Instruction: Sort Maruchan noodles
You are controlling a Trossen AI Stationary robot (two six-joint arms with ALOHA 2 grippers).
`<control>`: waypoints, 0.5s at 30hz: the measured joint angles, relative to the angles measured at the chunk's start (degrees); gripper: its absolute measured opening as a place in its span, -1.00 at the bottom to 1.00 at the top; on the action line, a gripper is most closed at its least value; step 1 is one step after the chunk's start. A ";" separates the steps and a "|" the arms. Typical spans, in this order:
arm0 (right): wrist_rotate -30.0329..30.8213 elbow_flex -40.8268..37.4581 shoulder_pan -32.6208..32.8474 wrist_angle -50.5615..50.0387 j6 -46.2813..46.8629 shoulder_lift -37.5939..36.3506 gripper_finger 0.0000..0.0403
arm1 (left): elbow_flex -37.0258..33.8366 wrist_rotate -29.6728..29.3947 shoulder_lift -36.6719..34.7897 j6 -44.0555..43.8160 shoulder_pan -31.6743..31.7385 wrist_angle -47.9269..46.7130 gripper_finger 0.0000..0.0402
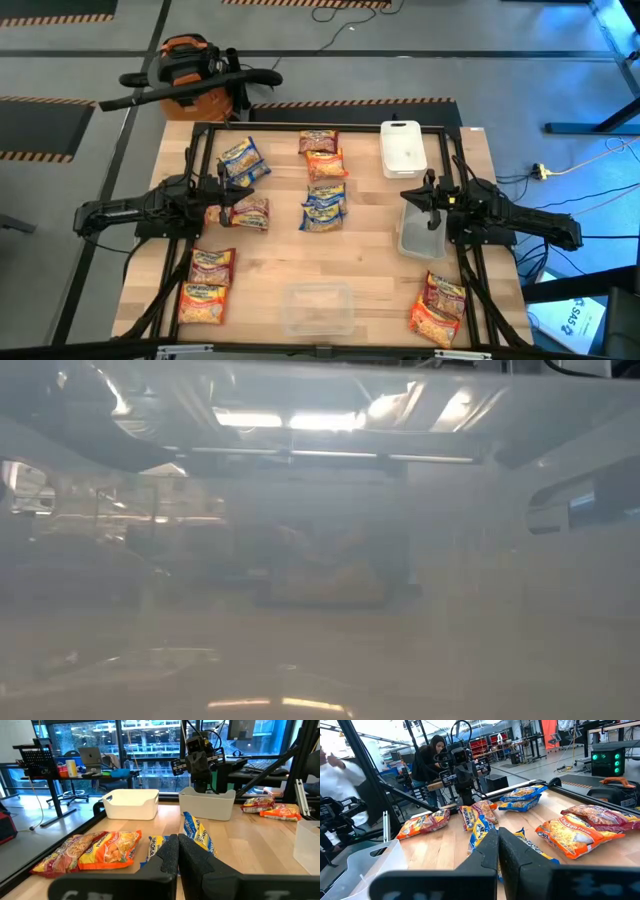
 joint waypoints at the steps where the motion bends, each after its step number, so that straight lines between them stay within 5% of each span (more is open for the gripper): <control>1: 0.00 0.00 0.00 -0.02 0.00 0.00 -1.00 | 0.00 0.01 0.00 0.02 0.00 0.01 -0.99; 15: 0.00 0.00 0.00 -0.02 0.00 -0.01 -1.00 | 0.00 -0.65 0.00 0.09 0.05 0.15 -0.99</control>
